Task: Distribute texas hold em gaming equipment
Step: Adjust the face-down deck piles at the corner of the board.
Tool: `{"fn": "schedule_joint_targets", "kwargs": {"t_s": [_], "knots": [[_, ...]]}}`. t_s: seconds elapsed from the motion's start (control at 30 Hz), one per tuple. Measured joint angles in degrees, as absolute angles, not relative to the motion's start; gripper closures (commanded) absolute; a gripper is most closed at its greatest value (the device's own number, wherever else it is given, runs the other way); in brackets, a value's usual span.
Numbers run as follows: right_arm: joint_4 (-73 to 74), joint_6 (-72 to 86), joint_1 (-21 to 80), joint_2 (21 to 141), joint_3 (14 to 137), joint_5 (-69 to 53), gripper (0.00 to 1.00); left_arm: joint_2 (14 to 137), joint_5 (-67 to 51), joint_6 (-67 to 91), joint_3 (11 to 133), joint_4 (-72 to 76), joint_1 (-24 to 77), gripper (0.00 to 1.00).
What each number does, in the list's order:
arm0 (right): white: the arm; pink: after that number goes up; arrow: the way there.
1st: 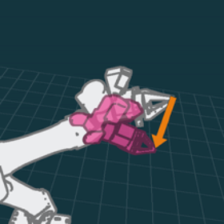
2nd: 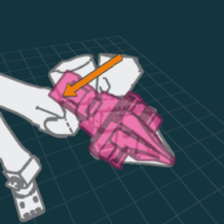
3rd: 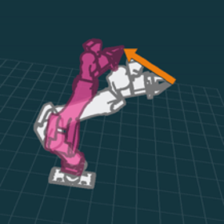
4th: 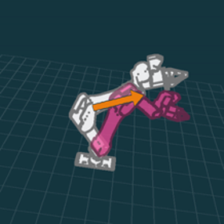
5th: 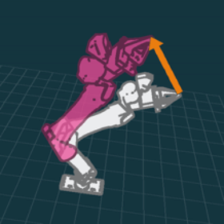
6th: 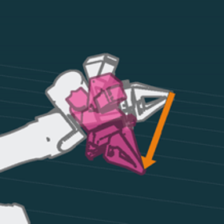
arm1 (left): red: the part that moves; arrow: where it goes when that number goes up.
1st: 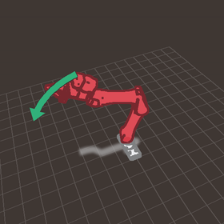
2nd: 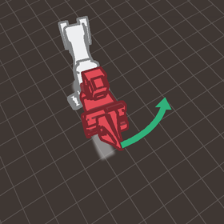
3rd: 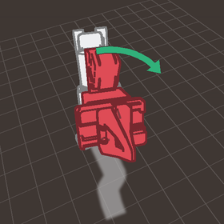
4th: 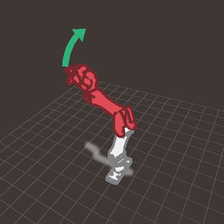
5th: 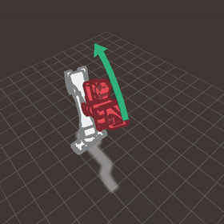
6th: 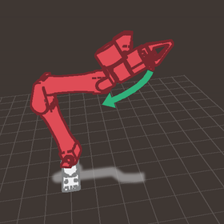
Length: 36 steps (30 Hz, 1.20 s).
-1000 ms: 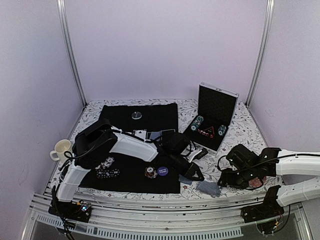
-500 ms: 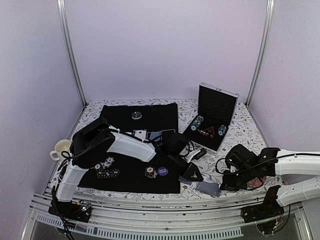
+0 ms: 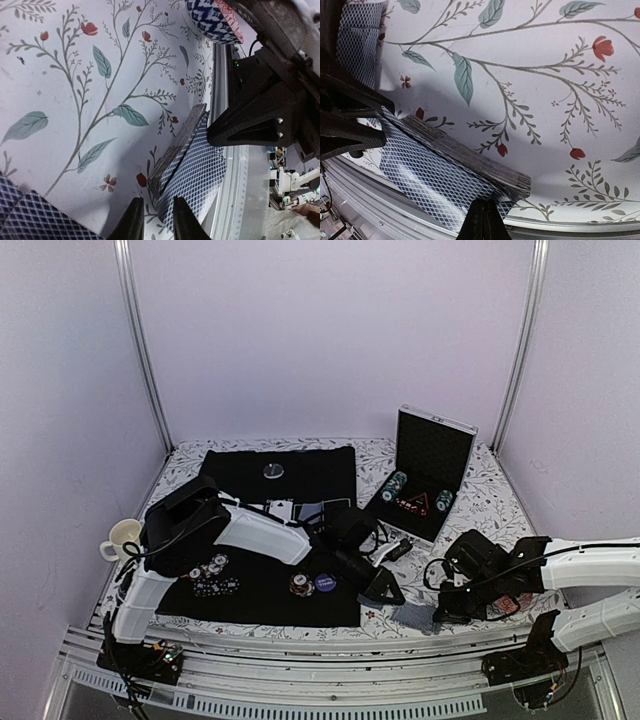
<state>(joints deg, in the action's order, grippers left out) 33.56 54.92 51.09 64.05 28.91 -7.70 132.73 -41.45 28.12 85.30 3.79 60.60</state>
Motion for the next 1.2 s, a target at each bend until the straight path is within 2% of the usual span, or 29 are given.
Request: {"fn": "schedule_joint_targets", "kwargs": {"t_s": [0.23,0.37,0.5,0.67,0.8,1.03,1.2], "knots": [[30.81,54.59,51.09,65.91,28.34,-7.90,0.97,132.73,-41.80,28.56,85.30,3.86,60.60,0.72],[29.08,54.43,51.09,67.02,28.29,-7.88,0.97,132.73,-41.98,28.69,85.30,3.88,60.60,0.79],[27.81,54.13,51.09,67.57,28.29,-7.88,0.97,132.73,-41.98,28.77,85.32,3.88,60.60,0.81],[28.12,54.06,51.09,67.37,28.29,-7.49,0.96,132.38,-41.50,28.45,85.30,3.55,60.58,0.74],[29.12,54.13,51.09,65.89,27.97,-6.81,0.96,131.24,-41.23,27.81,85.30,2.92,60.58,0.73],[30.59,54.17,51.09,64.31,27.81,-5.69,0.96,129.58,-40.99,27.18,84.40,2.22,60.58,0.88],[30.59,54.13,51.09,64.73,27.68,-5.67,0.96,129.51,-40.88,27.16,83.96,2.13,60.58,0.89]]}}
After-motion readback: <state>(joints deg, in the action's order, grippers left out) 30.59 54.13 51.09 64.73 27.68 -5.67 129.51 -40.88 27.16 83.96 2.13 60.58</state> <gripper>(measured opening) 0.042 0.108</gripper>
